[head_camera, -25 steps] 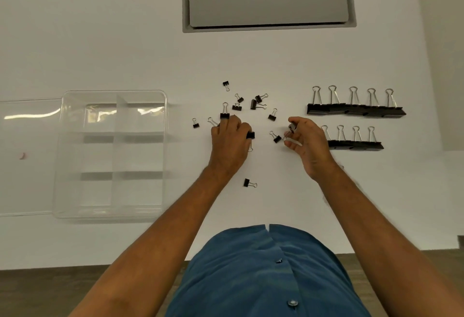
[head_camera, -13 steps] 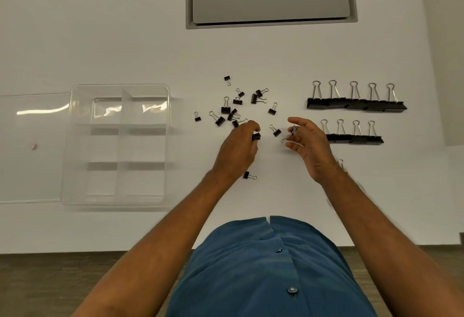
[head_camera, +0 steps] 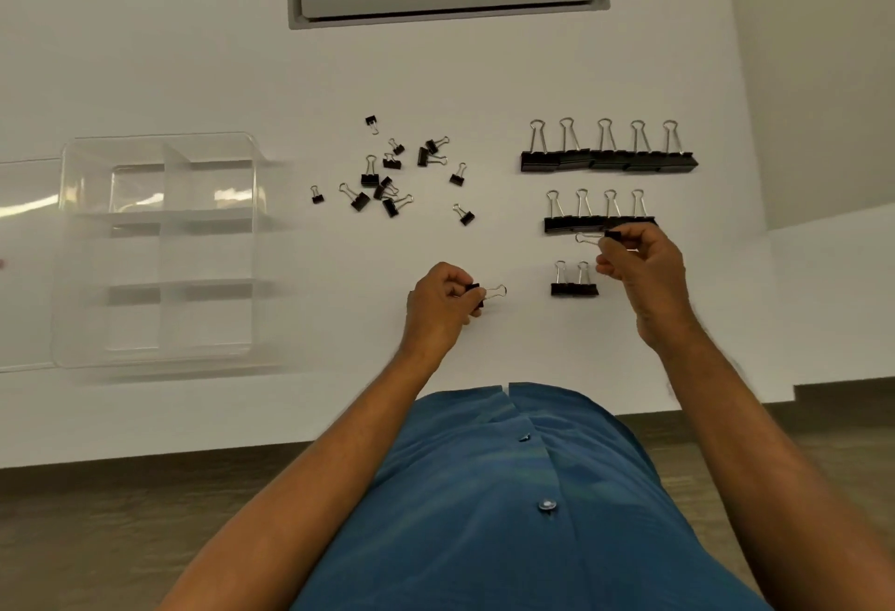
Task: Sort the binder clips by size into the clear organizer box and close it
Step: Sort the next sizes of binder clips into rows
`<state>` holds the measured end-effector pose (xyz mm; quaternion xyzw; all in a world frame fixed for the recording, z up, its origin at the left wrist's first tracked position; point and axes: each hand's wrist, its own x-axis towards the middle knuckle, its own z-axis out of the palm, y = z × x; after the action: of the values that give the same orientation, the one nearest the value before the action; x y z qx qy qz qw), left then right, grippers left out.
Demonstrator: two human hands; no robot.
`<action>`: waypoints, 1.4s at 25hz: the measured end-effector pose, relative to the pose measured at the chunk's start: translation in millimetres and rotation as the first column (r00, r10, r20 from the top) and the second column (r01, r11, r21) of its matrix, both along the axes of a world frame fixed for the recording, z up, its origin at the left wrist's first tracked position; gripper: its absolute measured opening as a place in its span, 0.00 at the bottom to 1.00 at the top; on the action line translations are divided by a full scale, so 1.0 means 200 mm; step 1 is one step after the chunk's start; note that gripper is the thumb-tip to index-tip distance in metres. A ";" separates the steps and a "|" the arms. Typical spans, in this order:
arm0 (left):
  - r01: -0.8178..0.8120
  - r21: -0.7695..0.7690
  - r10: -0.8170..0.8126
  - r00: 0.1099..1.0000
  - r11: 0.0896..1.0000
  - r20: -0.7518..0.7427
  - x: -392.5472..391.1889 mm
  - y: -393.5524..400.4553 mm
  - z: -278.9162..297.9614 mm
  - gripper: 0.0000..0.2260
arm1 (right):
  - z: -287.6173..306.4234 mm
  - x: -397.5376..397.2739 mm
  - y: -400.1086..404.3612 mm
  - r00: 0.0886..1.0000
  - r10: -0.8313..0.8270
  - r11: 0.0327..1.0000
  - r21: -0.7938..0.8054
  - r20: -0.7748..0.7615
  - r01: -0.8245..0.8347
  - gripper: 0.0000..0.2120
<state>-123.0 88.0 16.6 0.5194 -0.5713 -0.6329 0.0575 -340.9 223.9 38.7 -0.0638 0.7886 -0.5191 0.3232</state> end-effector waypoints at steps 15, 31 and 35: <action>0.221 -0.254 -0.152 0.952 0.942 0.265 -0.35 0.23 -0.10 0.15 | -0.24 -0.16 0.47 0.497 0.697 0.717 0.532 -0.518 -0.450 0.10; 0.551 -0.544 -0.432 0.835 0.633 0.342 -0.34 0.29 -0.16 0.11 | -0.32 -0.23 0.41 0.422 0.739 0.657 0.426 -0.524 -0.621 0.14; 0.525 -0.552 -0.392 0.851 0.648 0.349 -0.36 0.31 -0.18 0.11 | -0.33 -0.23 0.40 0.412 0.742 0.651 0.423 -0.529 -0.630 0.14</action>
<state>-194.9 149.9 -19.2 0.3671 -0.8646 -0.3430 0.0076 -386.9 303.2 -27.4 -0.5357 0.7890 -0.2170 0.2082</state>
